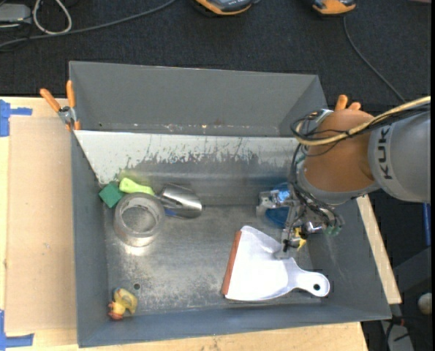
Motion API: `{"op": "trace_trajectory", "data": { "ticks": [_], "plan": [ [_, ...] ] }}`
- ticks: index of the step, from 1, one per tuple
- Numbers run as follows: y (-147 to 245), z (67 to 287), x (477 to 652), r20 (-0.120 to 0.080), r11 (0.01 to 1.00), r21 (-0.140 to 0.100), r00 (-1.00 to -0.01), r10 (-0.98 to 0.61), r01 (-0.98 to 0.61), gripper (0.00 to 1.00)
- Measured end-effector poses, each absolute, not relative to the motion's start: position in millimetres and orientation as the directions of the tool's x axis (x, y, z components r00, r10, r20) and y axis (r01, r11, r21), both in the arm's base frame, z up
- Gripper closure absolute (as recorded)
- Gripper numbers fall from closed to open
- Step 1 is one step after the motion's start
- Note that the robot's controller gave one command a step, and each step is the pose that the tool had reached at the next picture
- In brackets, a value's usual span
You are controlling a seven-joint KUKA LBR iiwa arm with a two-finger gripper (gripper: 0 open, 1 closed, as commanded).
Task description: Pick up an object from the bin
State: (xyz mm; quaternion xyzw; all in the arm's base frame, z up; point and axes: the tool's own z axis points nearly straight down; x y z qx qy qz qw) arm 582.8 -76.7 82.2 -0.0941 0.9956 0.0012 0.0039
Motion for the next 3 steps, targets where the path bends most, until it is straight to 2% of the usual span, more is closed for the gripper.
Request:
{"op": "trace_trajectory", "data": {
  "ticks": [1,2,3],
  "plan": [
    [-108.8,76.6,481.6,-0.030,0.917,-0.005,-0.916,-0.400,-0.400,1.00],
    [-108.7,76.6,481.6,-0.030,0.916,-0.005,-0.916,-0.400,-0.400,1.00],
    [-107.7,85.9,480.1,-0.025,0.916,-0.001,-0.916,-0.402,-0.402,1.00]
  ]
}}
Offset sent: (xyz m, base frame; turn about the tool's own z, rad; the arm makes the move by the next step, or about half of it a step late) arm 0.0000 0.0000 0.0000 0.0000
